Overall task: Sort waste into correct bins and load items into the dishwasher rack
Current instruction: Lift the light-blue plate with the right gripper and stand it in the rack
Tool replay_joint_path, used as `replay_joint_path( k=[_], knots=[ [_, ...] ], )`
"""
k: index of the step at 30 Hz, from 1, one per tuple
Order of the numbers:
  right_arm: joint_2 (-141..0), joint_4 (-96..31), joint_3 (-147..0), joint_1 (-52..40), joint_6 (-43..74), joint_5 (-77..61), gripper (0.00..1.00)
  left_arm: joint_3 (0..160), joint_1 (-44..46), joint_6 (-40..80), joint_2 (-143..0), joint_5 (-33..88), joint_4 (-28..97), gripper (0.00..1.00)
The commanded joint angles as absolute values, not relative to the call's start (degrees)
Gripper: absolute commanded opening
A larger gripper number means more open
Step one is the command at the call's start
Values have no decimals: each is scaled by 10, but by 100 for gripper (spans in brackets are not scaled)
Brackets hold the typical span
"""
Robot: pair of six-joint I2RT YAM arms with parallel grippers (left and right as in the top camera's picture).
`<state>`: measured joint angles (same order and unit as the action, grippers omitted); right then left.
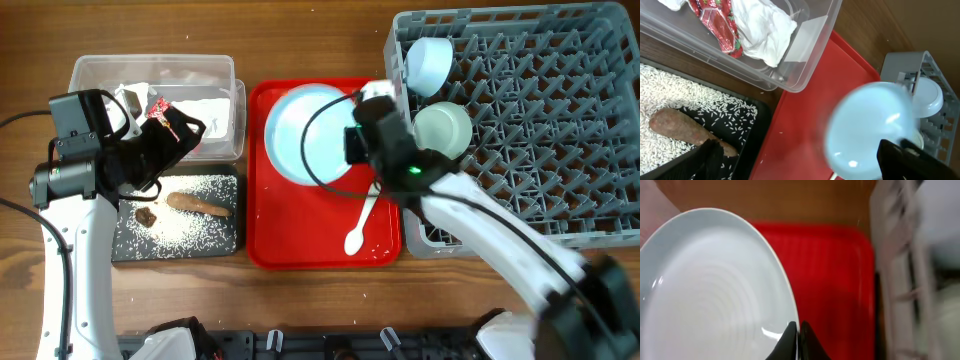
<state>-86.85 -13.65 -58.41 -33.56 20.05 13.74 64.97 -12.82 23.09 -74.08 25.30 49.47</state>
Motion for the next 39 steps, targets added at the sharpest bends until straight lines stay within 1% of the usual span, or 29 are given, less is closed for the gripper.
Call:
replay_joint_path(
  k=[1,3,4,6,8,10,12,15,21,25,30,35,39],
  knots=[
    [-764,-138,-602,-335,114,263,4,647,-131,234,-743,252,493,100],
    [-717,-131,-602,-335,45,376,4,647,-131,234,-743,252,493,100],
    [-695,-121,-602,-335,-9,444,4,647,-131,234,-743,252,493,100],
    [-663,-79,-602,-335,-147,568,4,647,-131,234,-743,252,493,100],
    [-644,0,-602,-331,-317,670,4,647,-131,234,-743,252,493,100],
    [-637,94,-602,-320,-467,726,4,647,-131,234,-743,252,493,100],
    [-638,170,-602,-303,-580,746,4,647,-131,234,-743,252,493,100],
    [-641,197,-601,-265,-682,746,4,647,-131,234,-743,252,493,100],
    [-680,181,-591,-187,-771,747,4,647,-131,234,-743,252,493,100],
    [-724,171,-591,-161,-768,746,4,647,-131,234,-743,252,493,100],
    [-788,170,-591,-161,-755,747,4,647,-131,234,-743,252,493,100],
    [-859,154,-585,-161,-698,746,4,647,-131,234,-743,252,493,100],
    [-881,153,-585,-162,-698,746,4,647,-131,234,-743,252,493,100]
  ],
)
